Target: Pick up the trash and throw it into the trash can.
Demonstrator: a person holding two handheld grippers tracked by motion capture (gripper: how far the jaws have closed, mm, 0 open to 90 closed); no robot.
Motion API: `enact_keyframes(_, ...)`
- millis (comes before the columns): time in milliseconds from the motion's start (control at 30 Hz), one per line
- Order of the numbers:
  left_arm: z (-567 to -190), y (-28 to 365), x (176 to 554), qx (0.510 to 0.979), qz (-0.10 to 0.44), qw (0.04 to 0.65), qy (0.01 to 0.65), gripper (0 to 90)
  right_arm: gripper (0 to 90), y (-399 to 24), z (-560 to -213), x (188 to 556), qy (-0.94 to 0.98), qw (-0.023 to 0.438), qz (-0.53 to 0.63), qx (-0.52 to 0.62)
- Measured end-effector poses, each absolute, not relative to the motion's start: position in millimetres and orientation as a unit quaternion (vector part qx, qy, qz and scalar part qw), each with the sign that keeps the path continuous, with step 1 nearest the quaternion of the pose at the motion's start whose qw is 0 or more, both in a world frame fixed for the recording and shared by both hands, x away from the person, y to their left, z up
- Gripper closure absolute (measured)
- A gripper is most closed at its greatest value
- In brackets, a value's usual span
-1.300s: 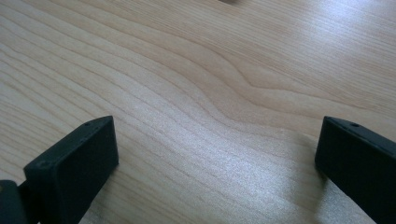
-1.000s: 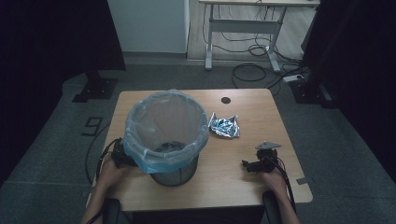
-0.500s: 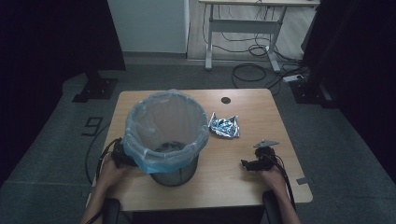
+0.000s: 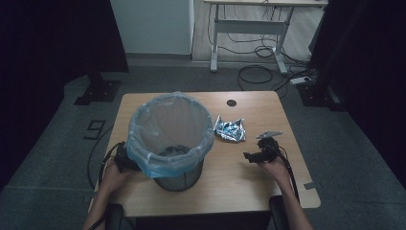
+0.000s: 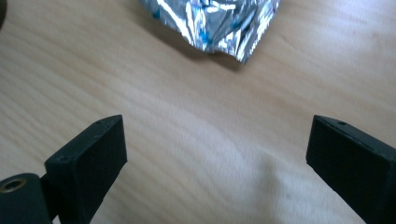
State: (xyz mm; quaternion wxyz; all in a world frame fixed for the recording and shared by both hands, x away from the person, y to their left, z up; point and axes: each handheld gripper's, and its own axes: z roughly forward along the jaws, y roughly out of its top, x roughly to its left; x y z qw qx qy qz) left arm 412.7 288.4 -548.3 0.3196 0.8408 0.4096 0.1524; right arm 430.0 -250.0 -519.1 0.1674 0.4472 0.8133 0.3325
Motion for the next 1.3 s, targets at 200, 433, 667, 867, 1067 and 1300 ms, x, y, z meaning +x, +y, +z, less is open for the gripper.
enact_keyframes(200,-548,288,413,0.841,0.152,0.32,0.41,0.0,4.8,-244,-514,446,0.813,0.167,0.334,0.447)
enact_keyframes(433,-548,288,413,0.841,0.152,0.32,0.41,0.0,9.3,-243,-511,468,0.807,0.161,0.337,0.458)
enact_keyframes(667,-548,288,413,0.841,0.152,0.319,0.409,0.0,15.4,-235,-506,488,0.806,0.17,0.334,0.457)
enact_keyframes(867,-548,288,413,0.841,0.152,0.319,0.409,0.0,20.4,-221,-504,510,0.804,0.178,0.333,0.459)
enact_keyframes(1067,-548,288,413,0.841,0.152,0.319,0.409,0.0,25.9,-209,-509,531,0.803,0.188,0.32,0.465)
enact_keyframes(1300,-548,288,413,0.841,0.151,0.32,0.408,0.0,42.0,-207,-531,547,0.799,0.17,0.291,0.498)
